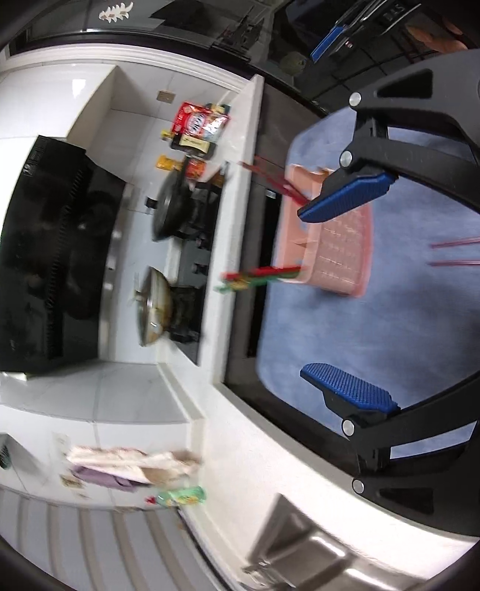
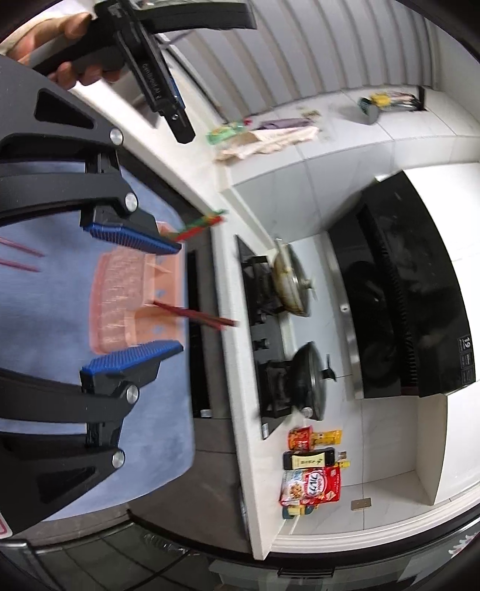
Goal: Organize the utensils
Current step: 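Move both open grippers back over the last two red chopsticks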
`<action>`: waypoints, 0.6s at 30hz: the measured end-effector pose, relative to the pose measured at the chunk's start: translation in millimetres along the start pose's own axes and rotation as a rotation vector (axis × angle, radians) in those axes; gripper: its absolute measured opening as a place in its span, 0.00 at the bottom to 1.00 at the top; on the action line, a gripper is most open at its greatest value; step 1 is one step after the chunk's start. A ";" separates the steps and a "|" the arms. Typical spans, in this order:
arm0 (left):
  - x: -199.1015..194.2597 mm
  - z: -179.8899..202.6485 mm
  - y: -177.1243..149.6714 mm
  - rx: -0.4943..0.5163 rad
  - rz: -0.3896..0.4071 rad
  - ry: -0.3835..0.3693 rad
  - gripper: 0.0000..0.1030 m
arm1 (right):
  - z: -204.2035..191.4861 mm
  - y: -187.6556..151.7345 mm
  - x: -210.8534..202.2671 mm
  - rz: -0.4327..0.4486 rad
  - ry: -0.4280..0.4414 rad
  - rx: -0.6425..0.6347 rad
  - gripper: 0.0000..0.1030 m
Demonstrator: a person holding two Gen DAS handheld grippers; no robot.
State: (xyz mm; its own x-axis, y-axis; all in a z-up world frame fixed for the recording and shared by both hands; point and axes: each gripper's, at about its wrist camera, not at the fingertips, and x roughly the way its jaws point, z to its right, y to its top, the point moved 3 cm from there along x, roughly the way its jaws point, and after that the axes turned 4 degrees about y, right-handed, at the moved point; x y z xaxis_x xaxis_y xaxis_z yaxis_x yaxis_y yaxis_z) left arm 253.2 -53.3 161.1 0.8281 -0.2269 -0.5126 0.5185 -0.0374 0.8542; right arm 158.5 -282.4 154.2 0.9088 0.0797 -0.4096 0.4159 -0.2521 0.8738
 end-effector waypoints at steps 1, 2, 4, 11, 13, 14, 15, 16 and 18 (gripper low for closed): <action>-2.9 -4.3 -9.9 -0.001 -0.006 0.015 0.72 | -1.2 -10.4 -4.4 -0.017 0.004 0.000 0.50; -7.3 -9.7 -26.4 0.004 -0.019 0.031 0.72 | -3.1 -20.2 -8.2 -0.031 0.003 -0.003 0.50; -12.6 -15.5 -47.0 0.012 -0.040 0.047 0.72 | -7.9 -44.2 -17.5 -0.056 -0.016 -0.013 0.51; -26.9 -40.0 -135.8 0.001 -0.157 0.080 0.72 | -40.5 -131.6 -32.2 -0.176 -0.067 -0.142 0.51; -27.4 -44.7 -157.5 -0.003 -0.197 0.093 0.72 | -46.1 -154.0 -31.5 -0.215 -0.066 -0.151 0.51; -27.7 -47.5 -169.2 -0.006 -0.216 0.097 0.72 | -49.3 -166.0 -31.1 -0.236 -0.062 -0.156 0.51; -28.7 -49.5 -177.8 -0.008 -0.227 0.105 0.72 | -52.0 -176.7 -30.6 -0.253 -0.061 -0.157 0.51; -29.5 -50.5 -184.1 -0.009 -0.234 0.112 0.72 | -53.6 -184.3 -30.5 -0.266 -0.056 -0.154 0.51; -32.0 -53.1 -197.2 0.001 -0.243 0.128 0.72 | -57.7 -200.0 -29.7 -0.292 -0.050 -0.153 0.51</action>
State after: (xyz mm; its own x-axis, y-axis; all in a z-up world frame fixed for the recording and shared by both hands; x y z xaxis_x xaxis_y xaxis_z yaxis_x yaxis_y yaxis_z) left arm 135.7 13.0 4.4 0.7000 -0.0859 -0.7090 0.7048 -0.0768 0.7052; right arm 50.3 -178.7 6.7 0.7494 0.0787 -0.6574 0.6621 -0.0776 0.7454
